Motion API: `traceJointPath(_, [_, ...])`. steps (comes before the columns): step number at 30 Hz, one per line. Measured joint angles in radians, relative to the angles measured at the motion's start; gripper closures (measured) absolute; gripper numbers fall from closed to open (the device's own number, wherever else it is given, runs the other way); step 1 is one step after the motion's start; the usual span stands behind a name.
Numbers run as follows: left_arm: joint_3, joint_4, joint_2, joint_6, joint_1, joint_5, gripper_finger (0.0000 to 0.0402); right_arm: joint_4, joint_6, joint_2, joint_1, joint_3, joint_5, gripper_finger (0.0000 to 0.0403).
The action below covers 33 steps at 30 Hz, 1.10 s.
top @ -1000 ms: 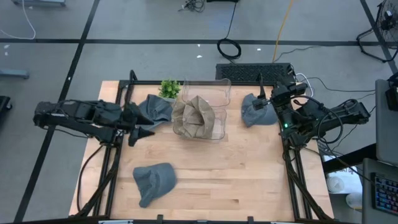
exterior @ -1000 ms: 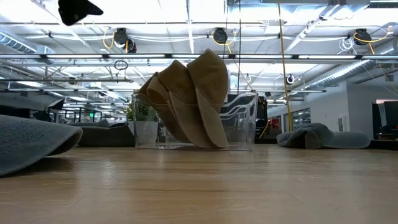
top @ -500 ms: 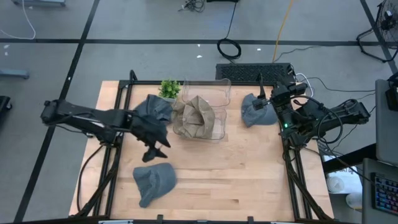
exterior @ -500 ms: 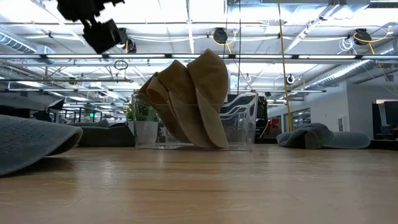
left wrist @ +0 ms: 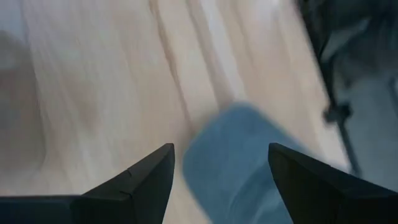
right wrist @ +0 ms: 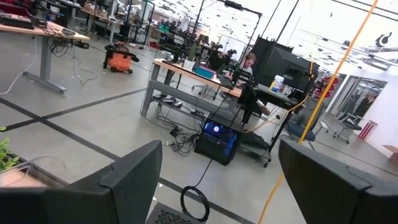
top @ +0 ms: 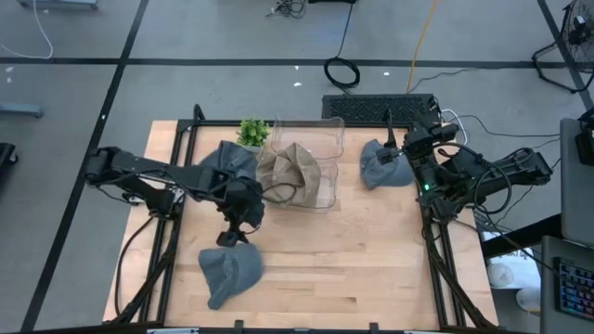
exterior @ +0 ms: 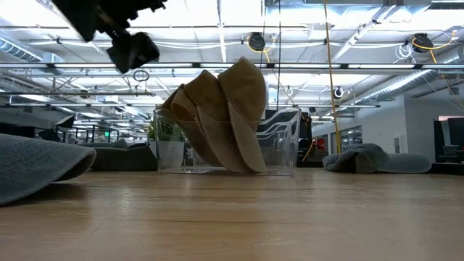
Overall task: Pick & Place hat
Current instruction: Put the bottom gray cap into the top transparent bin
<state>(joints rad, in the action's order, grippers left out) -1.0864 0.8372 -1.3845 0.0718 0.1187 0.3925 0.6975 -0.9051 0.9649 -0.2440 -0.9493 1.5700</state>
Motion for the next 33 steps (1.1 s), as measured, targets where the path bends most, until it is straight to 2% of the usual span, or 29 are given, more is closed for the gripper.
traceJointPath(4, [-0.044,0.153,-0.028,0.085,0.065,-0.006,0.0133,0.0,-0.001,0.0,0.0,0.0,0.0,0.009])
traceJointPath(9, [-0.047,0.21,-0.029,0.182,0.173,-0.044,0.0133,-0.02,-0.001,0.0,0.0,0.0,-0.001,0.009])
traceJointPath(13, [-0.035,0.205,-0.03,0.227,0.252,-0.127,0.0133,-0.037,-0.001,0.0,0.0,0.0,-0.002,0.009])
traceJointPath(20, [0.012,0.163,-0.072,0.277,0.356,-0.161,0.0133,-0.045,-0.001,0.0,0.0,0.0,-0.002,0.009])
traceJointPath(25, [0.027,0.082,-0.146,0.291,0.39,-0.265,0.0133,-0.045,-0.004,0.0,0.0,0.0,-0.002,0.009])
traceJointPath(28, [0.026,0.081,-0.194,0.291,0.392,-0.266,0.0134,-0.045,-0.009,0.0,0.0,0.0,-0.002,0.009])
traceJointPath(33, [0.027,0.081,-0.245,0.293,0.412,-0.262,0.0179,-0.045,-0.013,-0.001,0.0,0.0,-0.002,0.009])
